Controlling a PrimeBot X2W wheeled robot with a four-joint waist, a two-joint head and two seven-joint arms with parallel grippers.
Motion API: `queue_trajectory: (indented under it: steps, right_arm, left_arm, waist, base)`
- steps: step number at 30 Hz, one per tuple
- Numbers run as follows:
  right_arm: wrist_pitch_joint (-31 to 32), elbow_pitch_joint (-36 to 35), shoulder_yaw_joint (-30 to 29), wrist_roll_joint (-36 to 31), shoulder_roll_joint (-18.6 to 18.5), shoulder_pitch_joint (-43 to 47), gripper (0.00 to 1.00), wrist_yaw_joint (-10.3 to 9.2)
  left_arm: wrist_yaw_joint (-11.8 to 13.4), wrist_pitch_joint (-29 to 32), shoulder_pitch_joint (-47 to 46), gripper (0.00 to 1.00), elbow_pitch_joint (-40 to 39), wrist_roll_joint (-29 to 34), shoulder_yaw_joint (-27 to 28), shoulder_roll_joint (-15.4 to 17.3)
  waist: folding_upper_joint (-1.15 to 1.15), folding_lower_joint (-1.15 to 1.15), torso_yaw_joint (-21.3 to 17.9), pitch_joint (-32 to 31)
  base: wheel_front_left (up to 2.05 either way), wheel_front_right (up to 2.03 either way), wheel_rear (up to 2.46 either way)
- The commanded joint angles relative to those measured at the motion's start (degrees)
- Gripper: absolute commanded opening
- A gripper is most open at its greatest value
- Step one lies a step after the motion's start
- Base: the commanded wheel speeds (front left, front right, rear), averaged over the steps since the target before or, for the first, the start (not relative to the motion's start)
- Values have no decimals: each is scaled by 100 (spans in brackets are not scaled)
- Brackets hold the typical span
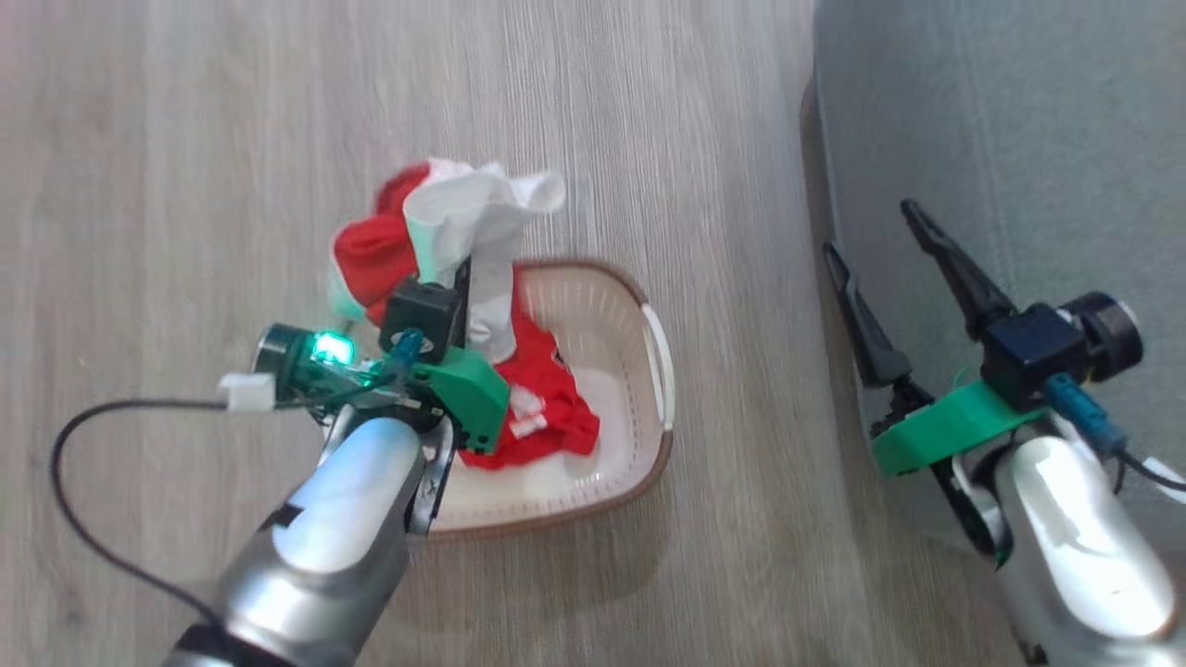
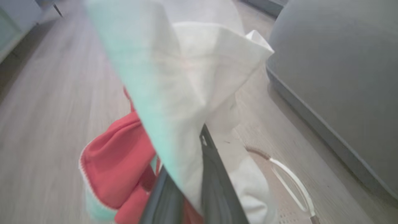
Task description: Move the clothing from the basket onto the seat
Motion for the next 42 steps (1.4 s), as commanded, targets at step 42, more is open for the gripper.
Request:
queue_trajectory:
  steps: [42]
  right_arm:
    - [-13,-575,379,90,131,914,100,-2]
  left_arm:
    - [-1260,-80,1285,0,-4444,1503,1620,-26]
  waist:
    - [-1,1,-31,-1838]
  base:
    - [0,0,0]
